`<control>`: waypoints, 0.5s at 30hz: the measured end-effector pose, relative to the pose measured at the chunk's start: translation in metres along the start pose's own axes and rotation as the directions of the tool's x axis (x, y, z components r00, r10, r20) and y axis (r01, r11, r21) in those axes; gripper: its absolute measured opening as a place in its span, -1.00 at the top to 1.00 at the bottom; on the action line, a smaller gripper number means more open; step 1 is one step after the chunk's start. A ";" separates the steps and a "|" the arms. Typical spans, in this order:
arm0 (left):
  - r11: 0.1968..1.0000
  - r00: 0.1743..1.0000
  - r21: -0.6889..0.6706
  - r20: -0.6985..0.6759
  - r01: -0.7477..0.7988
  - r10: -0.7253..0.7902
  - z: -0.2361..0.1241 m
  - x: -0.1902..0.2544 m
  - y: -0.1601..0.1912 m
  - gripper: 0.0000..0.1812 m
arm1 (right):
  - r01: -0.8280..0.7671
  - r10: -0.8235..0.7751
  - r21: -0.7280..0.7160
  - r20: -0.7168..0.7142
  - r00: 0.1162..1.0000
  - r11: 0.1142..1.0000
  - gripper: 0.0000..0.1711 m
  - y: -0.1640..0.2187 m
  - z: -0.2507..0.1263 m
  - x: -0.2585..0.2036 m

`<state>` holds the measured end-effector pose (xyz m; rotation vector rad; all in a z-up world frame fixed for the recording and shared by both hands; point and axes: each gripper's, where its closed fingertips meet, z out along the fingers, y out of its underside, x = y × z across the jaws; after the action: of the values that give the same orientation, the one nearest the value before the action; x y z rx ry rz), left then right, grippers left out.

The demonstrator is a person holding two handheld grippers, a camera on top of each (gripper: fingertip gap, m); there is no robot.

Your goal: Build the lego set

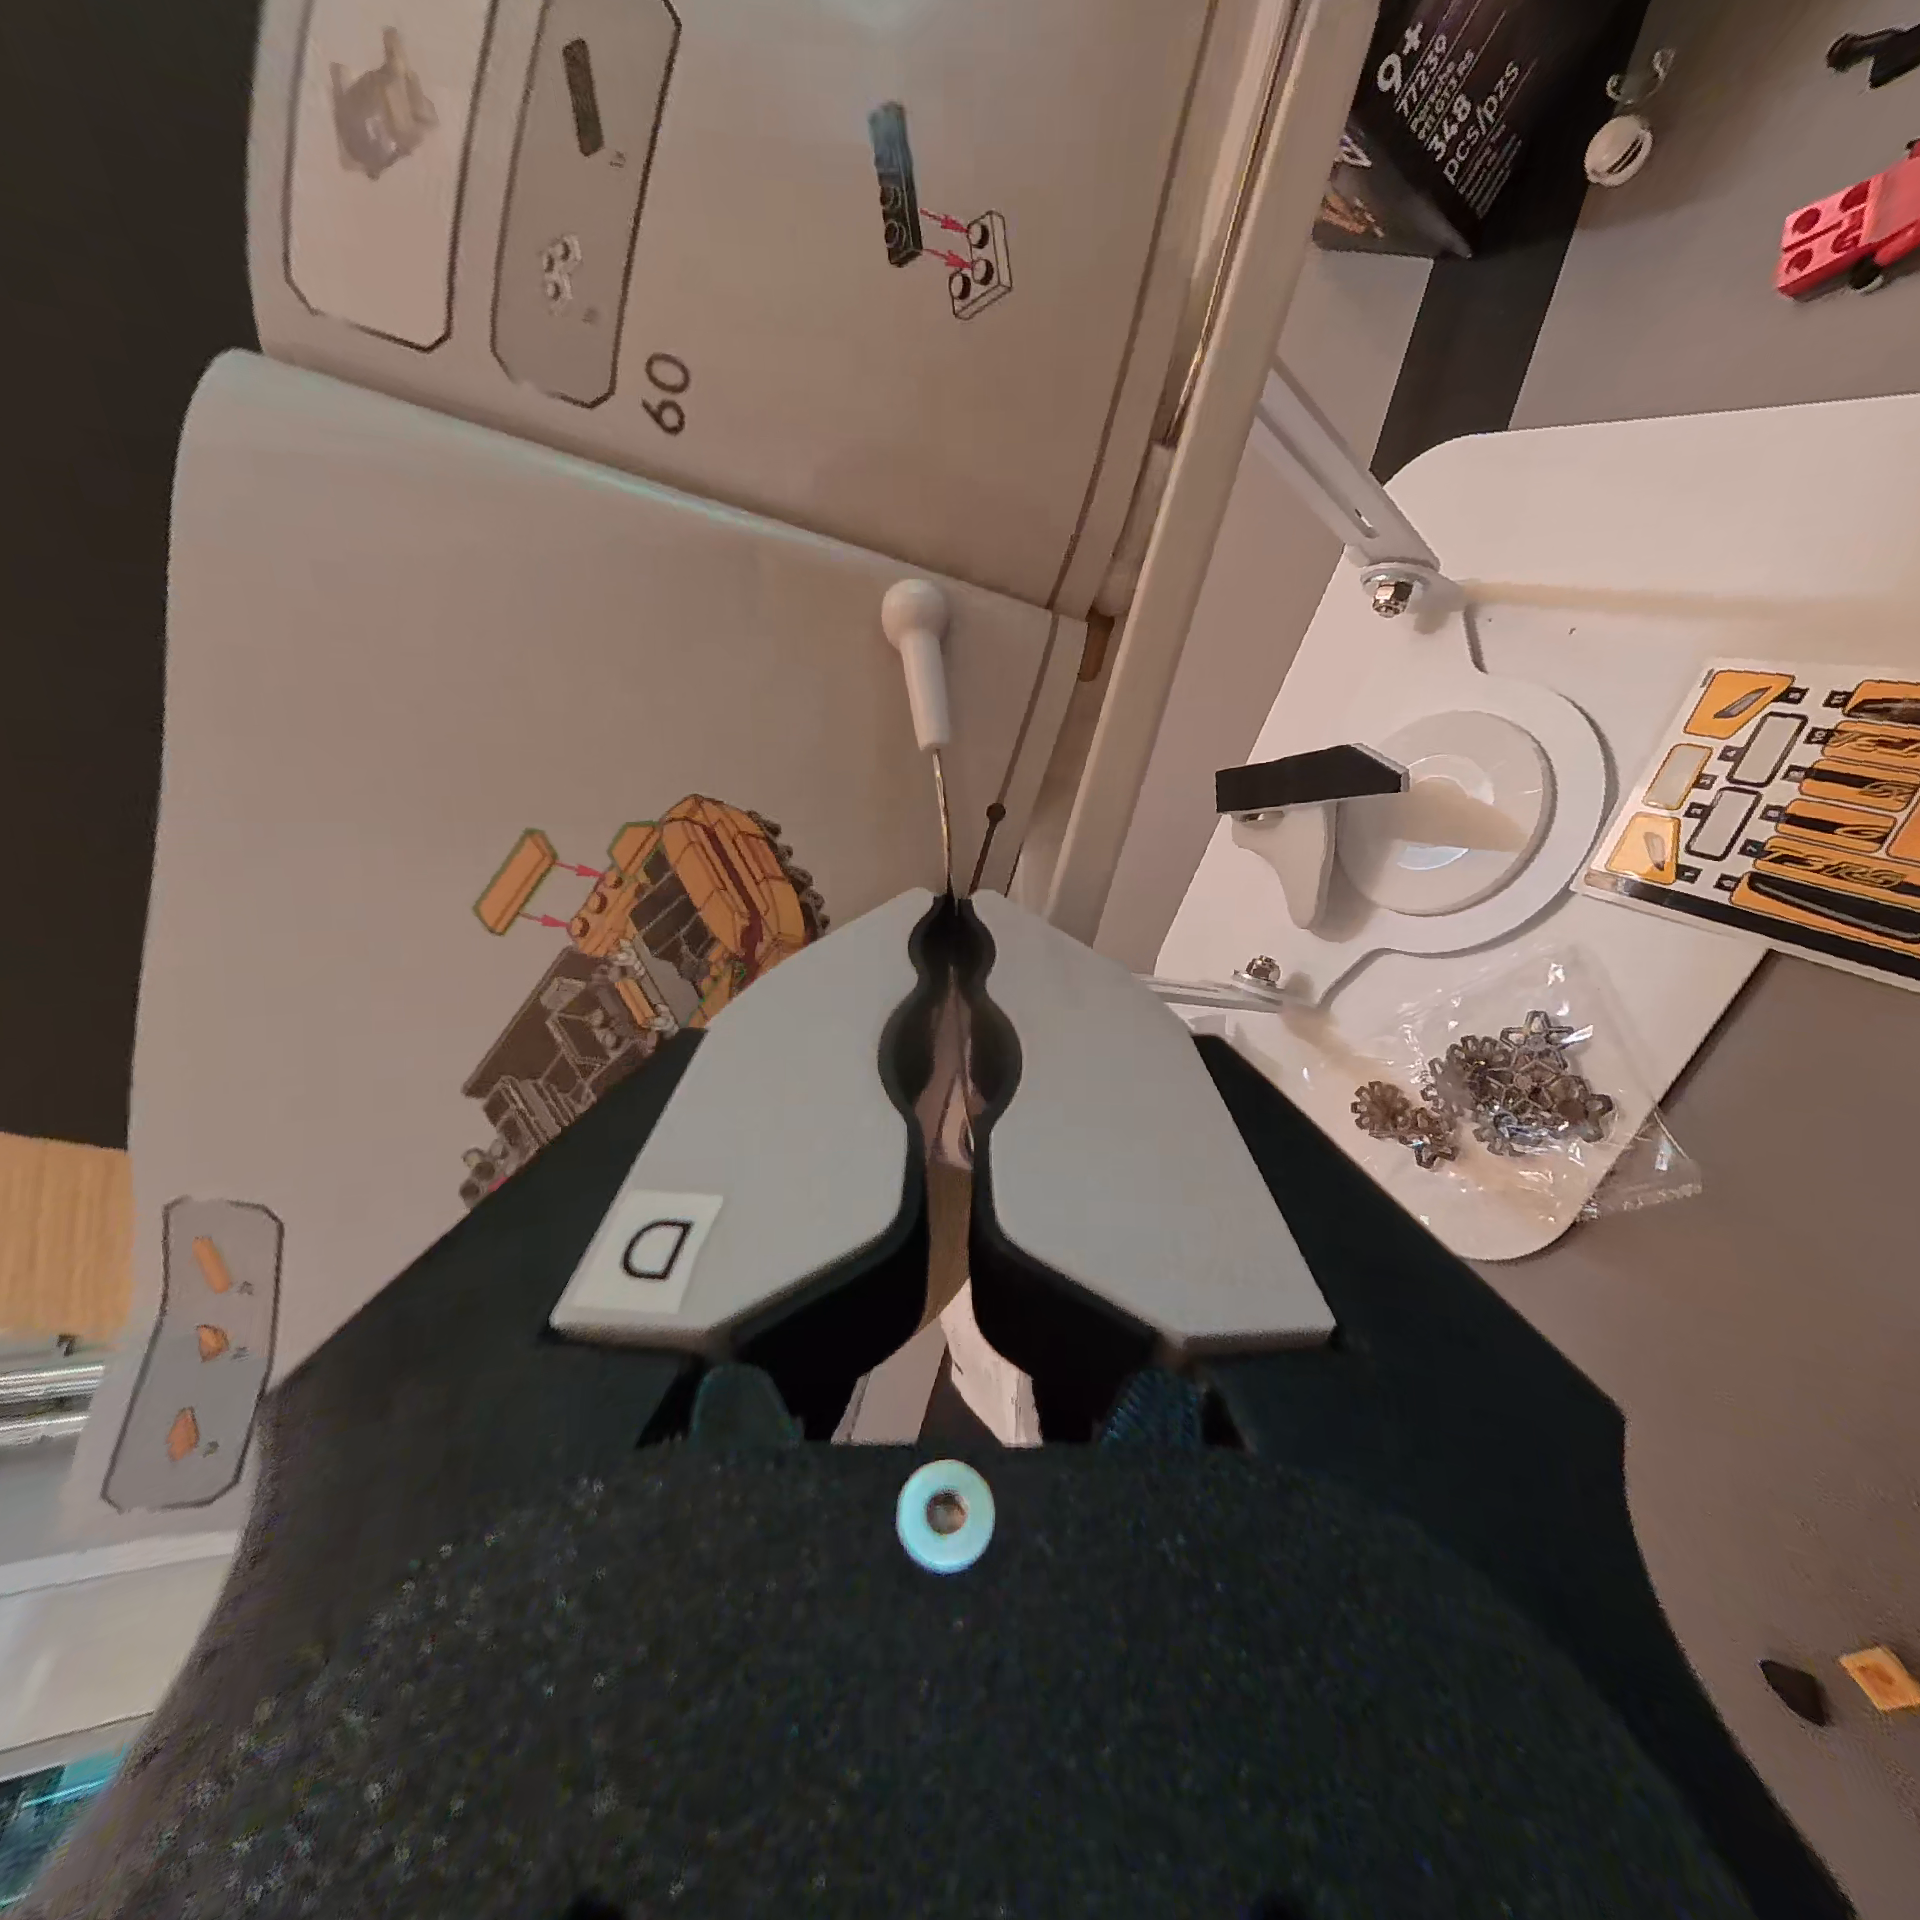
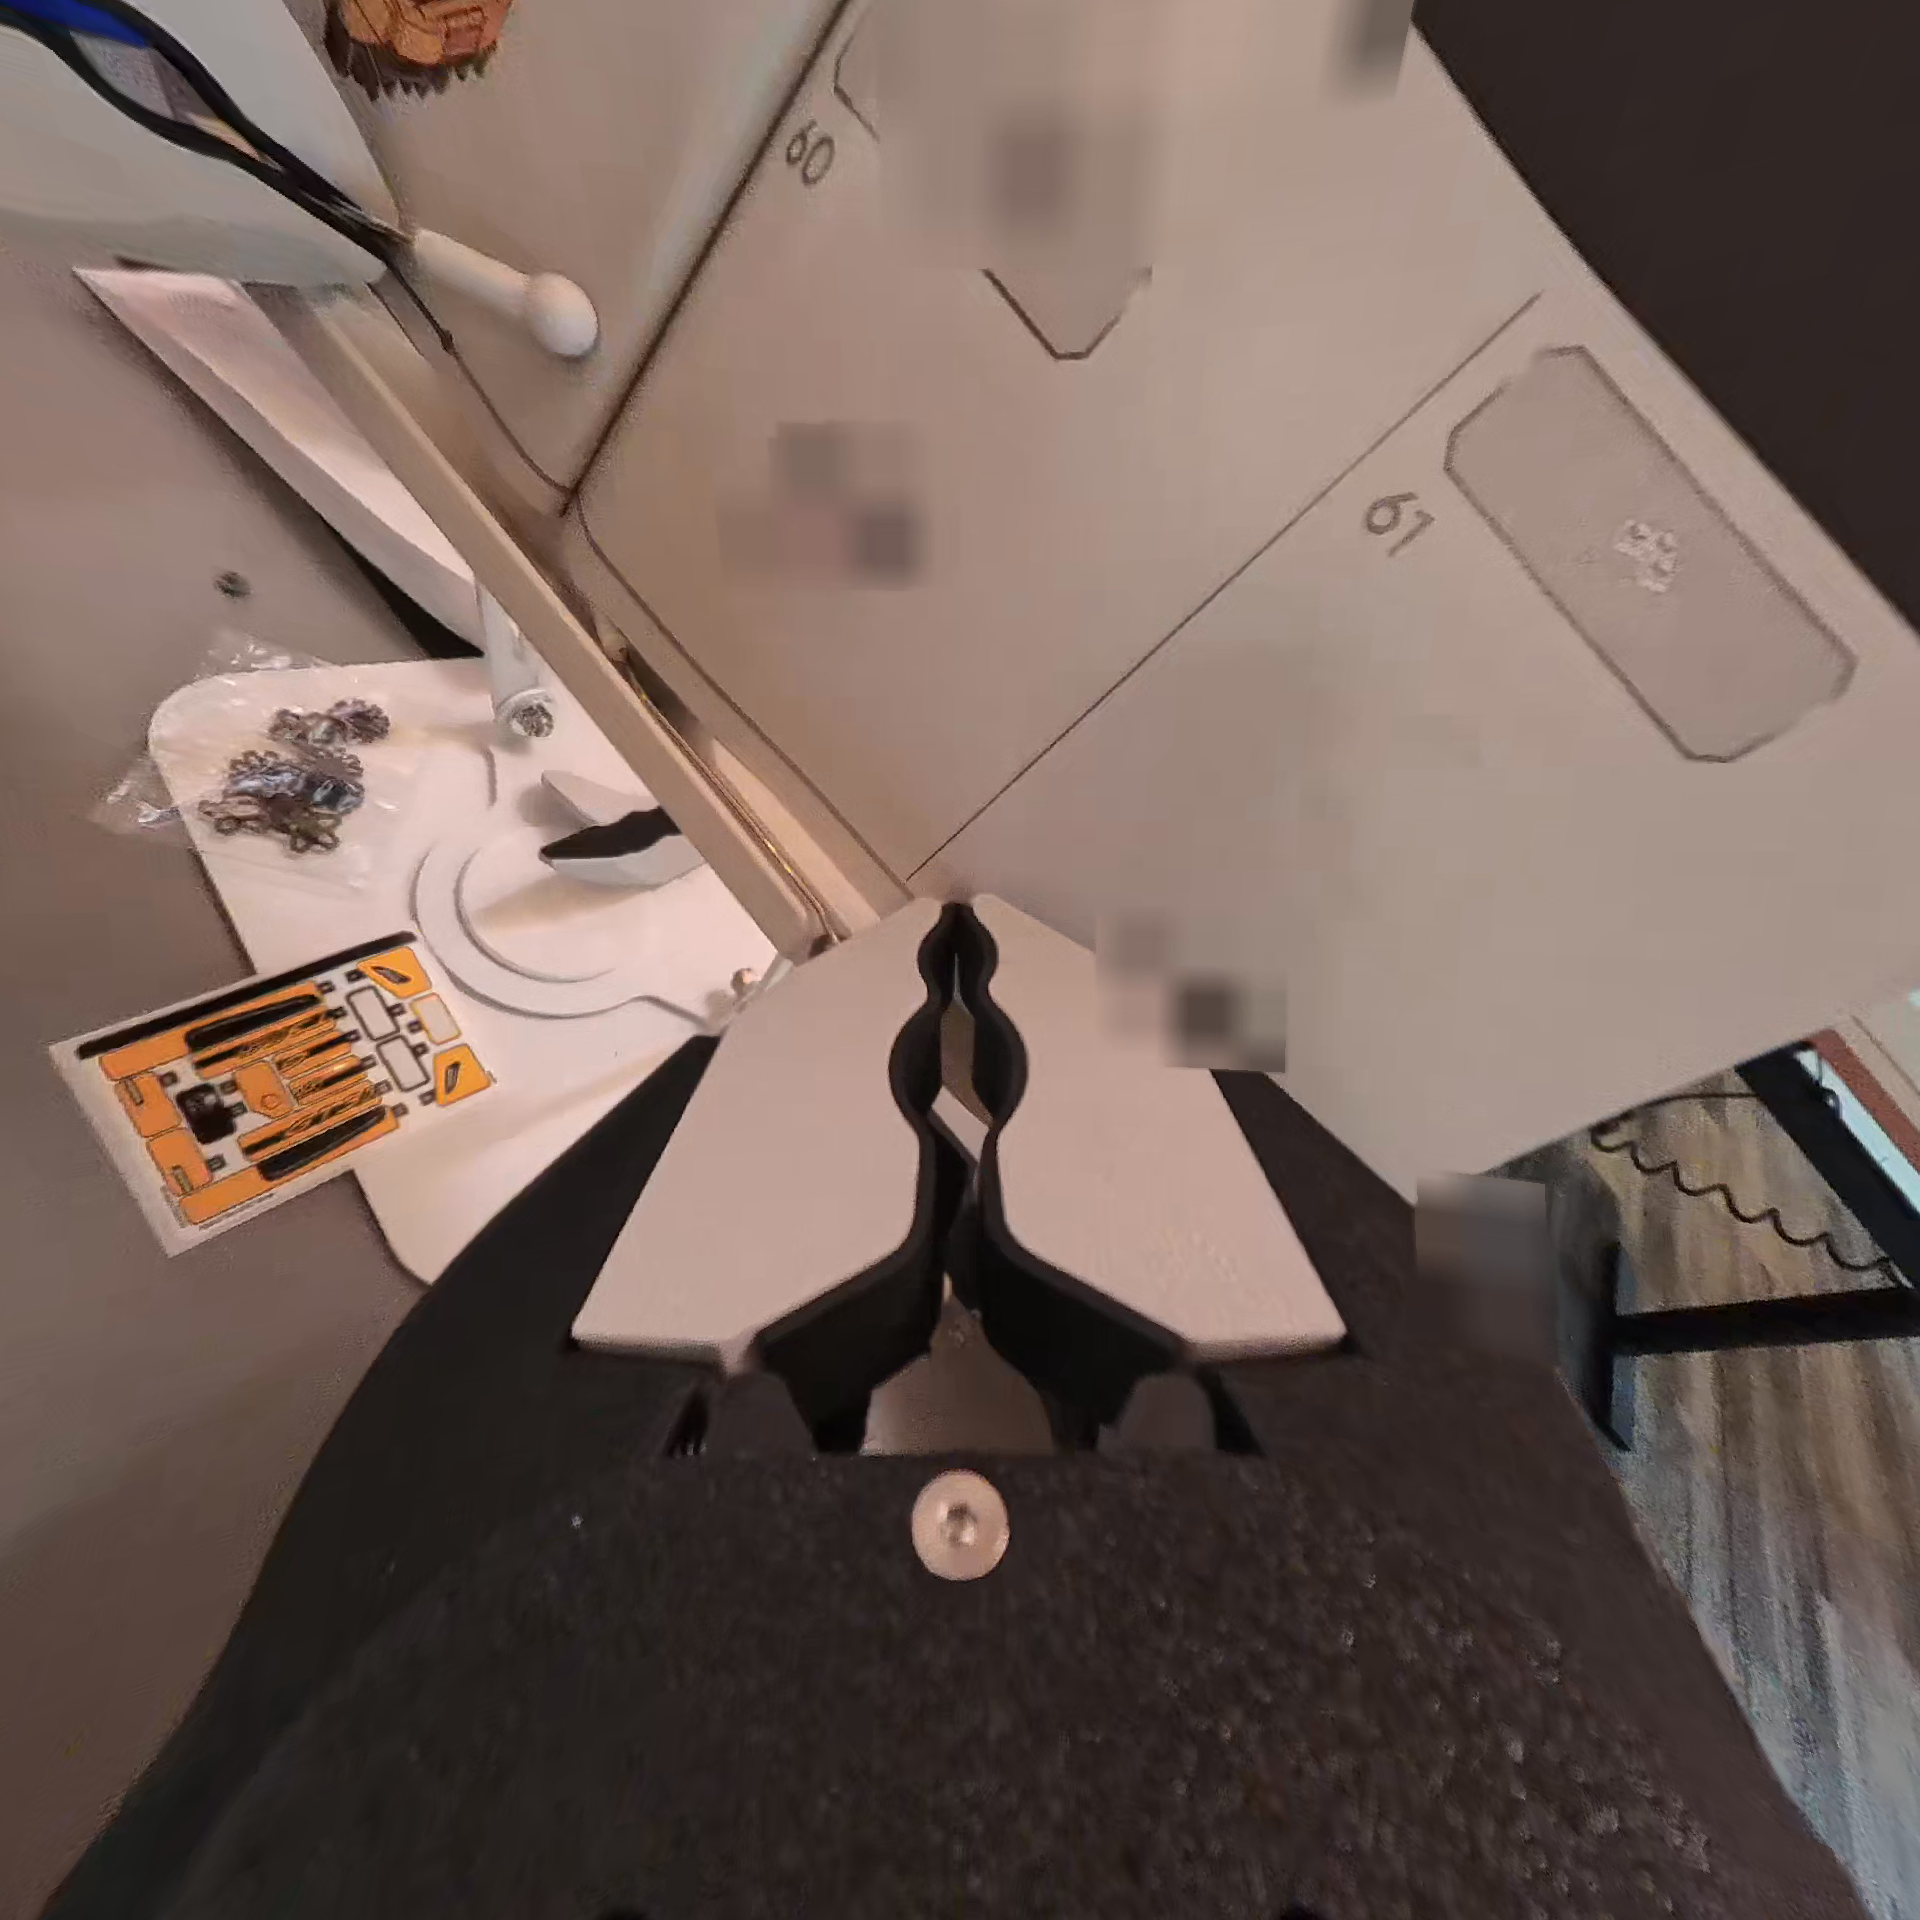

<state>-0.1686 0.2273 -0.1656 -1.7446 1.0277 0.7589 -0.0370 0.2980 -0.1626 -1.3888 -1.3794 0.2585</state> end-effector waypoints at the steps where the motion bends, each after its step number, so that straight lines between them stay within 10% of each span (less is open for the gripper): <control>1: 1.000 1.000 0.008 0.002 0.016 -0.016 0.000 0.000 0.000 1.00 | -0.007 0.007 0.002 -0.006 1.000 1.000 1.00 0.001 0.000 0.001; 15: 0.878 0.897 0.252 0.075 0.407 -0.436 -0.034 -0.004 0.005 0.96 | -0.044 0.041 0.161 0.019 0.999 0.986 0.90 -0.045 -0.021 -0.021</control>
<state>-0.1736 0.1963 -0.1516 -1.6144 0.5854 0.4450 -0.0526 0.2566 -0.1307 -1.2851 -1.3128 0.4012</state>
